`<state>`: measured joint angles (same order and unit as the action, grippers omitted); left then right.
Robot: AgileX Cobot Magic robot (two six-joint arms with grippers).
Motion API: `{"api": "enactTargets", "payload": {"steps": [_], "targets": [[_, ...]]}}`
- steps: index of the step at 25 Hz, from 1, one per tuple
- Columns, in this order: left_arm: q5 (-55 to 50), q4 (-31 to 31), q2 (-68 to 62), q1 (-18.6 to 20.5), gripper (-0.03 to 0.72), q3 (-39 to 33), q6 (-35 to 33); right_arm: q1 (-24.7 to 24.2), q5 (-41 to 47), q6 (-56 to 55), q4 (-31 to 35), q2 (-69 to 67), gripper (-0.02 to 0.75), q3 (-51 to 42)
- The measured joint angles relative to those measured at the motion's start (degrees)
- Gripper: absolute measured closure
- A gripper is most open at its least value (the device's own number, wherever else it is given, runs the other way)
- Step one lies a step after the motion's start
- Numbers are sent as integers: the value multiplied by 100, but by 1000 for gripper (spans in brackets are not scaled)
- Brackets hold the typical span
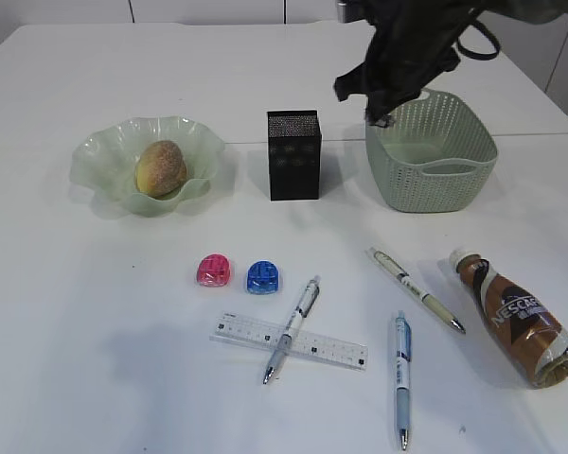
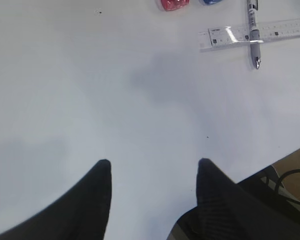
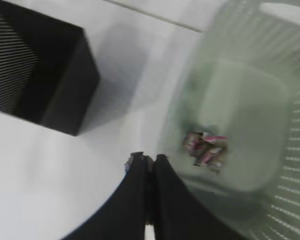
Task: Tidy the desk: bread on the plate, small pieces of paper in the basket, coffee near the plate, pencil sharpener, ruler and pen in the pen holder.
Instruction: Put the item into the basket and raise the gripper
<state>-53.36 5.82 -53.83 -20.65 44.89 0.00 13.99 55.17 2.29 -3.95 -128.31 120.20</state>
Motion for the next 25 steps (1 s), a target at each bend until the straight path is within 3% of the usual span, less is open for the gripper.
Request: {"api": "enactTargets", "payload": {"steps": [5, 14, 16, 17, 18, 19, 22, 25], "targets": [[0, 0, 0, 0, 305, 0, 0, -563, 4, 0, 0, 0, 722, 0], [0, 0, 0, 0, 305, 0, 0, -783, -95, -124, 21, 0, 711, 0], [0, 0, 0, 0, 304, 0, 0, -783, -106, -229, 22, 0, 664, 0], [0, 0, 0, 0, 305, 0, 0, -783, -106, -229, 30, 0, 588, 0], [0, 0, 0, 0, 305, 0, 0, -783, -106, -229, 34, -12, 560, 0], [0, 0, 0, 0, 304, 0, 0, -783, -117, -229, 44, -31, 472, 0], [0, 0, 0, 0, 305, 0, 0, -783, -138, -296, 44, -52, 353, 0], [0, 0, 0, 0, 304, 0, 0, -783, -149, -322, 44, -61, 321, 0]]}}
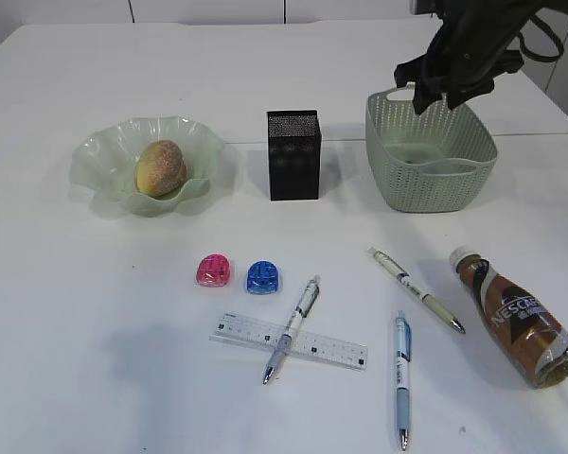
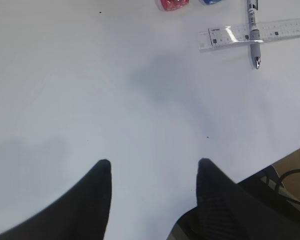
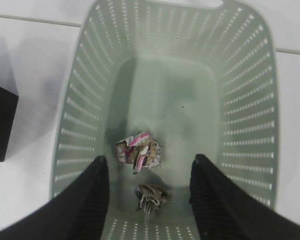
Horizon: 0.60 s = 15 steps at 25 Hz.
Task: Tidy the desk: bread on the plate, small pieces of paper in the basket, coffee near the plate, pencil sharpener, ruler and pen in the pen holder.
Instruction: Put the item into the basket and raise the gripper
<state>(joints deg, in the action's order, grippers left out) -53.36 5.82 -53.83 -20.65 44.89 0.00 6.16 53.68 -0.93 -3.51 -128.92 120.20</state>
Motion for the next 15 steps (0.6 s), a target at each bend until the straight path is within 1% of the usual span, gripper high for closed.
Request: {"api": "enactTargets", "payload": {"steps": [6, 15], "targets": [[0, 0, 0, 0, 305, 0, 0, 0, 168, -8, -11, 0, 310, 0], [0, 0, 0, 0, 304, 0, 0, 0, 1218, 61, -34, 64, 311, 0]]}}
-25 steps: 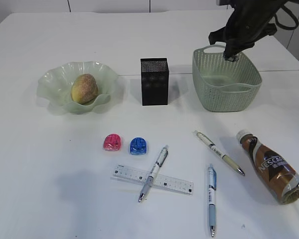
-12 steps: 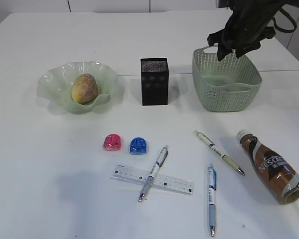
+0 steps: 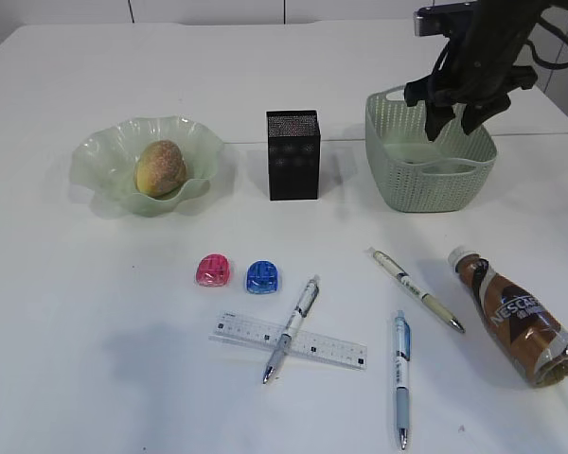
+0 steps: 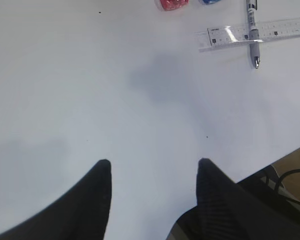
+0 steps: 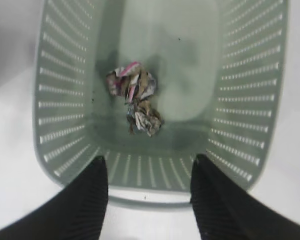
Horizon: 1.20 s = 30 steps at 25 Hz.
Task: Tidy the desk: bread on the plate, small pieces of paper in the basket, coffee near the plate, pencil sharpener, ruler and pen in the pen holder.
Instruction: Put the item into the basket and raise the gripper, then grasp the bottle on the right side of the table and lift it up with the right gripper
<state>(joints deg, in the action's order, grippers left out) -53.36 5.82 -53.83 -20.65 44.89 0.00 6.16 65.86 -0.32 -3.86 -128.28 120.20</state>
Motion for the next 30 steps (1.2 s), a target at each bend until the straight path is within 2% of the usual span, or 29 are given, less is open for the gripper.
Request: {"api": "enactTargets", "payload": {"steps": [4, 11, 18, 27, 30], "targets": [[0, 0, 0, 0, 304, 0, 0, 0, 419, 32, 0, 265, 311, 0], [0, 0, 0, 0, 304, 0, 0, 0, 485, 137, 290, 771, 311, -86], [0, 0, 0, 0, 305, 0, 0, 0, 518, 227, 386, 1699, 311, -1253], [0, -11, 0, 0, 304, 0, 0, 31, 518, 248, 453, 2148, 311, -2253], [0, -11, 0, 0, 304, 0, 0, 31, 518, 284, 466, 2351, 311, -2938]]}}
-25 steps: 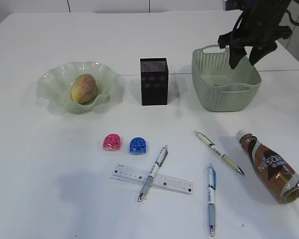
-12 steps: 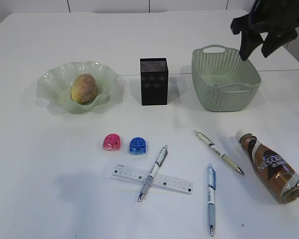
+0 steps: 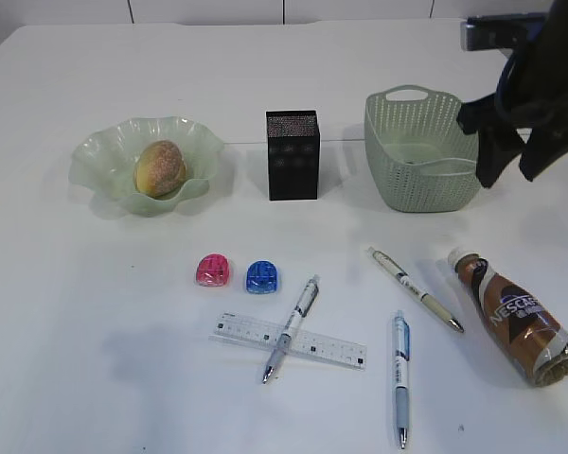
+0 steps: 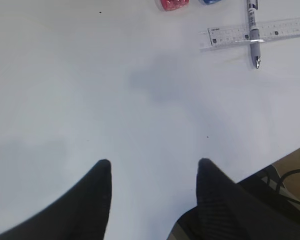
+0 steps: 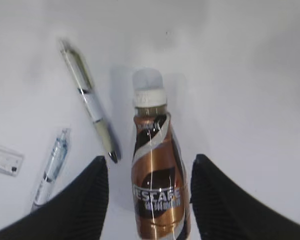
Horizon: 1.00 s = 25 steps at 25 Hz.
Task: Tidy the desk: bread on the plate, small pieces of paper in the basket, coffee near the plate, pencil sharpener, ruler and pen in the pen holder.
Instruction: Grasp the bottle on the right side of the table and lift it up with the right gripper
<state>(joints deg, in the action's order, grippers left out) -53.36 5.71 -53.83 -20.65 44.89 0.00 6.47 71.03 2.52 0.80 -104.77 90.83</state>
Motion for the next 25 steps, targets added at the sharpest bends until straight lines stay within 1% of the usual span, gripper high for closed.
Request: {"api": "enactTargets", "payload": {"steps": [3, 5, 7, 14, 19, 21, 25], "targets": [[0, 0, 0, 0, 304, 0, 0, 0, -10, 30, 32, 229, 311, -497], [0, 0, 0, 0, 305, 0, 0, 0, -24, 30, 32, 332, 312, -644], [0, 0, 0, 0, 304, 0, 0, 0, -36, 44, 34, 657, 312, -998], [0, 0, 0, 0, 305, 0, 0, 0, -36, 56, 44, 1243, 312, -1445], [65, 0, 0, 0, 305, 0, 0, 0, -58, 56, 44, 1397, 312, -1712], [79, 0, 0, 0, 304, 0, 0, 0, -81, 69, 44, 1528, 312, -2013], [151, 0, 0, 0, 304, 0, 0, 0, -438, 158, 44, 1876, 312, -2624]]}}
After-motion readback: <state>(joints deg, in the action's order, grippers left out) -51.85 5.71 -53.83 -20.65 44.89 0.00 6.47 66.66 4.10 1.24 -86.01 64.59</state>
